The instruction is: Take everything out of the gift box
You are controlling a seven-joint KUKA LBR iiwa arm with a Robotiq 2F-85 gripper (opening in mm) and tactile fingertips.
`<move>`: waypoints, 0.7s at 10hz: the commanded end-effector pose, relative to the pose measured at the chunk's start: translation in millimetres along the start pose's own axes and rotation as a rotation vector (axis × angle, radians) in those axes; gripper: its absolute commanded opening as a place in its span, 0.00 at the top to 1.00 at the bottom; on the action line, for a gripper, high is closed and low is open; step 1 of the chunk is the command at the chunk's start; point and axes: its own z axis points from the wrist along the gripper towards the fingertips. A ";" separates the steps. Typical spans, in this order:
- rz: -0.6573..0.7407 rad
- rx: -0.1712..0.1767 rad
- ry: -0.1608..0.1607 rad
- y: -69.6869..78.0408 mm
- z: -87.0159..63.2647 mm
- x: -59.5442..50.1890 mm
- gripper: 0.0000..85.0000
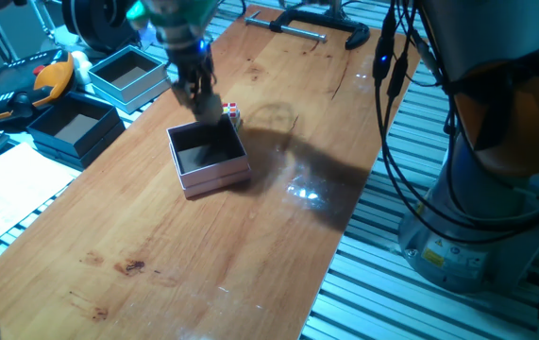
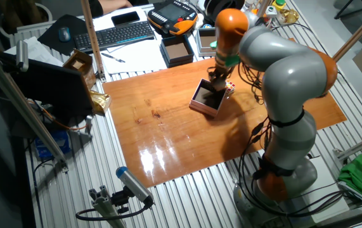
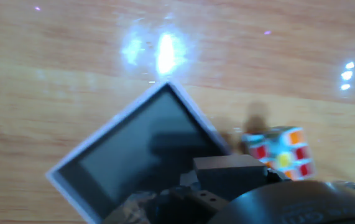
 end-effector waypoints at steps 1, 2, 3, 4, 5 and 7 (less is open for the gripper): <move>-0.008 0.028 -0.007 -43.5 -0.2 5.8 0.54; -0.008 0.039 -0.019 -55.6 -0.3 7.0 0.53; -0.013 0.044 -0.035 -65.8 3.5 7.0 0.53; -0.022 0.051 -0.051 -74.2 10.4 5.8 0.52; -0.030 0.049 -0.073 -79.6 20.4 3.8 0.52; -0.037 0.066 -0.102 -84.9 36.1 3.0 0.52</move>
